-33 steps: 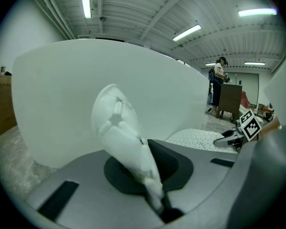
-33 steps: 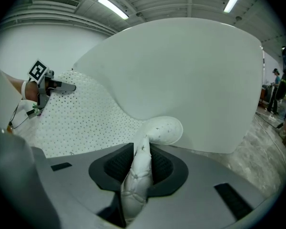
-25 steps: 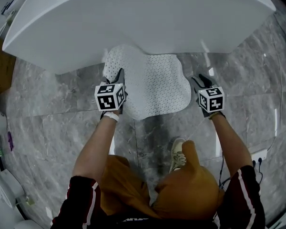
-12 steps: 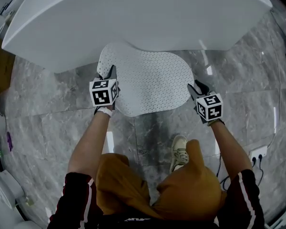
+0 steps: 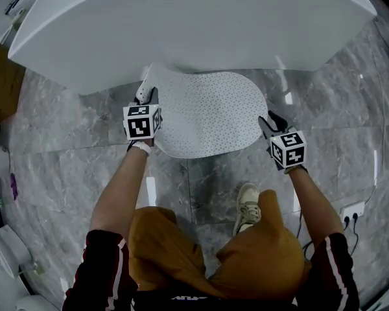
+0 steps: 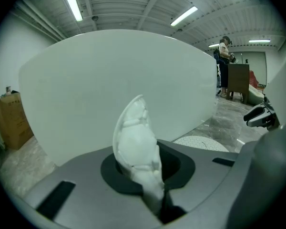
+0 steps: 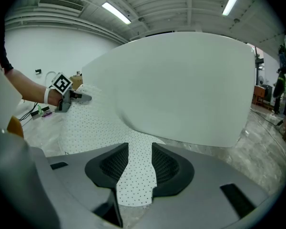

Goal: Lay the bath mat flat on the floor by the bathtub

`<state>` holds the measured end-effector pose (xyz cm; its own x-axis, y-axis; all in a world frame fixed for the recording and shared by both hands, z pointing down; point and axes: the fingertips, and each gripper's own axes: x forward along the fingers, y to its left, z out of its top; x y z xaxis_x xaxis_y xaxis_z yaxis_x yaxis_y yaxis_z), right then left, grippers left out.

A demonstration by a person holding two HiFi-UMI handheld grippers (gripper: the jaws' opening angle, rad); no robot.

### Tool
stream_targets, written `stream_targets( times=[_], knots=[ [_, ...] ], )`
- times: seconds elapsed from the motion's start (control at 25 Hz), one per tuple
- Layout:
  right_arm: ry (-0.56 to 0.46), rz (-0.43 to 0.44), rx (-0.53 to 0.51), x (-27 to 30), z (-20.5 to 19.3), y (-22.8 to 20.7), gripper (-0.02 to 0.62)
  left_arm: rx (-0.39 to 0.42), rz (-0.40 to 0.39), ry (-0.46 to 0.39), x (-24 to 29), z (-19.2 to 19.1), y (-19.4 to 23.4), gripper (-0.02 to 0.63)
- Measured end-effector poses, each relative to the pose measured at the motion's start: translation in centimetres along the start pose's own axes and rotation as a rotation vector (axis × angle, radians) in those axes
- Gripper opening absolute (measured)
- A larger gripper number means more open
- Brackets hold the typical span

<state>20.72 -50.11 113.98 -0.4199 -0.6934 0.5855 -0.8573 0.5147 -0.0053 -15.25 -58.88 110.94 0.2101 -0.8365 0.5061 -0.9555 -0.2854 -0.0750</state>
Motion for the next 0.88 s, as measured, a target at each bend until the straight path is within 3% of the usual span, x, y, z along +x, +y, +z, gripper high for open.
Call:
stream_targets(
  times=[0.4,0.6,0.72,0.88],
  knots=[
    [0.010,0.001,-0.007,-0.5,-0.1,0.5,0.172,0.055,0.039,0.007,1.0,0.2,4.1,0.038],
    [0.007,-0.002,-0.005,-0.8,-0.3,0.5,0.172,0.009,0.089,0.071,0.8,-2.3,6.5,0.187],
    [0.015,-0.001,-0.002,-0.7,-0.6,0.6,0.172,-0.039,0.162,0.065,-0.7,-2.8,10.0,0.192],
    [0.012,0.010,0.000,-0.3,-0.3,1.2,0.172,-0.049,0.198,0.046,-3.1,-2.9,12.9,0.190]
  ],
)
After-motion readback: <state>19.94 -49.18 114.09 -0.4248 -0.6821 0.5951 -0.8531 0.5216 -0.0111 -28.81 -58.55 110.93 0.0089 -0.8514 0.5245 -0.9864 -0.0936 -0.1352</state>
